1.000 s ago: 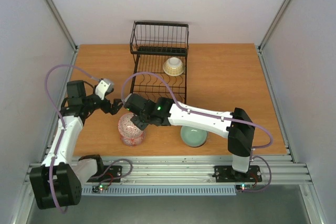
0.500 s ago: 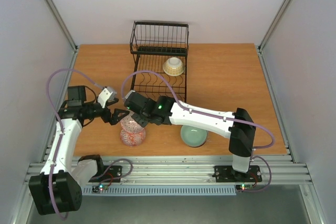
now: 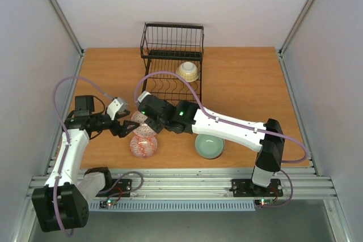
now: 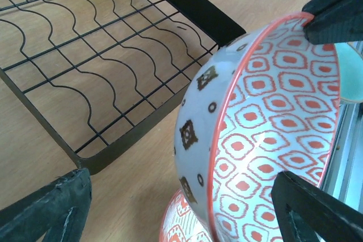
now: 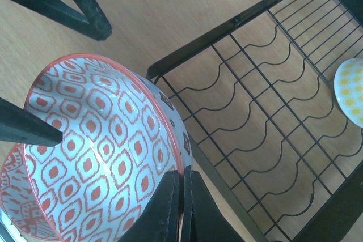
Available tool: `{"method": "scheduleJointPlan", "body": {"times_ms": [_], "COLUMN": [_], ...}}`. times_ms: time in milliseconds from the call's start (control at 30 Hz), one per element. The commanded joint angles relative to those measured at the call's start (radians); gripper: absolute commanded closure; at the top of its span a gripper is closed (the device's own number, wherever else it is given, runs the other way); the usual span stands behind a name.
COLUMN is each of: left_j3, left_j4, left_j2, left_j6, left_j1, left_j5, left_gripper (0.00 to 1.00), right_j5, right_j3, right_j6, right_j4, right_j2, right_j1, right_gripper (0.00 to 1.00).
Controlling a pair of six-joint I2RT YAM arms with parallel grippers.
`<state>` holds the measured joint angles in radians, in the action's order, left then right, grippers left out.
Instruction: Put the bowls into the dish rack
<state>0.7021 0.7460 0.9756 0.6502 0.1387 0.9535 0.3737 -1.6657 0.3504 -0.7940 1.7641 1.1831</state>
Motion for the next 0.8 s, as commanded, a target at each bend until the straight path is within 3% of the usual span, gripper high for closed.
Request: {"method": "scheduleJointPlan", "body": {"times_ms": [0, 100, 233, 300, 433, 500, 533, 733, 767], "left_j3": [-0.014, -0.012, -0.007, -0.008, -0.013, -0.014, -0.014, -0.025, -0.031], "left_j4": [-0.052, -0.060, -0.063, -0.066, -0.070, -0.071, -0.072, -0.089, -0.105], "left_j2": [0.019, 0.040, 0.055, 0.055, 0.059, 0.065, 0.068, 0.066, 0.062], "left_j6": [-0.020, -0.032, -0.038, -0.040, -0.039, -0.037, -0.037, -0.025, -0.032], "left_j1": [-0.004, -0.007, -0.014, -0.017, -0.024, -0.027, -0.029, -0.034, -0.033], "left_j5": [0.000, -0.001, -0.001, 0.001, 0.002, 0.001, 0.001, 0.025, 0.024], "left_gripper": [0.15, 0.30, 0.73, 0.81, 0.83, 0.97, 0.99, 0.99, 1.00], "right_j5": [0.013, -0.011, -0.033, -0.041, -0.056, -0.063, -0.067, -0.073, -0.067], "right_j3": [-0.043, -0.047, -0.052, -0.054, -0.055, -0.056, -0.056, -0.019, 0.002], "right_j6": [0.017, 0.019, 0.020, 0.022, 0.026, 0.028, 0.030, 0.043, 0.044], "right_j4": [0.037, 0.048, 0.060, 0.067, 0.080, 0.086, 0.088, 0.130, 0.150], "right_j2": [-0.041, -0.036, -0.022, -0.015, -0.001, 0.003, 0.004, -0.013, -0.028], "right_j1": [0.005, 0.004, 0.005, 0.006, 0.006, 0.006, 0.006, 0.005, 0.004], "right_gripper": [0.99, 0.99, 0.99, 0.99, 0.99, 0.99, 0.99, 0.98, 0.94]}}
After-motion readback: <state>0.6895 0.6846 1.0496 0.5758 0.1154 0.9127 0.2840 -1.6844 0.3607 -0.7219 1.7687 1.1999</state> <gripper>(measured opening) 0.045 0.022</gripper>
